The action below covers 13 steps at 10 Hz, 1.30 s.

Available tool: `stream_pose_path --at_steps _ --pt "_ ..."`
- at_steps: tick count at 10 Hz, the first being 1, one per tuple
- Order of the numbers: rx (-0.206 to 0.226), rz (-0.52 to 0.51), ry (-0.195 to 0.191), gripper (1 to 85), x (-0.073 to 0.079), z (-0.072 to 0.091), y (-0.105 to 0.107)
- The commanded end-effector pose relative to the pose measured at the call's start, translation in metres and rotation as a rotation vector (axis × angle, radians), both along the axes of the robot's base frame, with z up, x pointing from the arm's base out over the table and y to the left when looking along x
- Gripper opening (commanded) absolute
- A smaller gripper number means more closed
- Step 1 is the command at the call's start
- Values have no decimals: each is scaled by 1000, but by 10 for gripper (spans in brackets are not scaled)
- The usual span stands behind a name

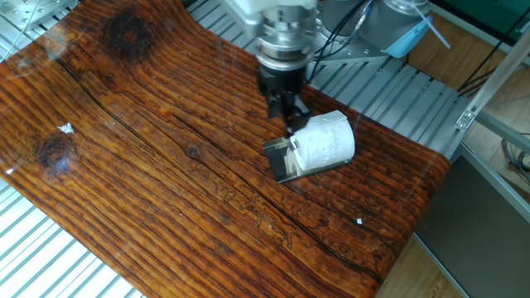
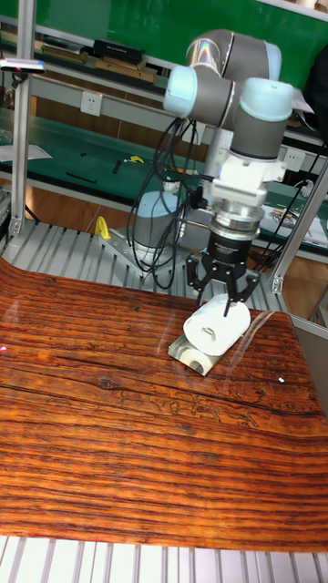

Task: Take the roll of paper down from the shelf

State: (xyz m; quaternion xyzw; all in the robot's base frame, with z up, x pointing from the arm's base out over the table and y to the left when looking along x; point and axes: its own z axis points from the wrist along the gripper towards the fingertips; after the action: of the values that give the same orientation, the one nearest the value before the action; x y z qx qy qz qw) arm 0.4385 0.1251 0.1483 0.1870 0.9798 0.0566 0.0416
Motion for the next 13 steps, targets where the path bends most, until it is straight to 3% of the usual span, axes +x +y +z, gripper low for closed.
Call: stream_pose_path --at_steps 1,5,7,9,10,11,13 --pt "14 -18 -26 527 -16 -7 23" --pt "-11 -3 -15 533 -31 -15 20" --pt "-131 3 -115 497 -5 -12 -11" --pt "-112 20 -60 497 -20 -15 -6" --pt "-88 47 9 493 -38 -17 1" --pt "-73 78 54 493 -50 -18 5" --pt "-54 114 105 487 -64 -18 10"
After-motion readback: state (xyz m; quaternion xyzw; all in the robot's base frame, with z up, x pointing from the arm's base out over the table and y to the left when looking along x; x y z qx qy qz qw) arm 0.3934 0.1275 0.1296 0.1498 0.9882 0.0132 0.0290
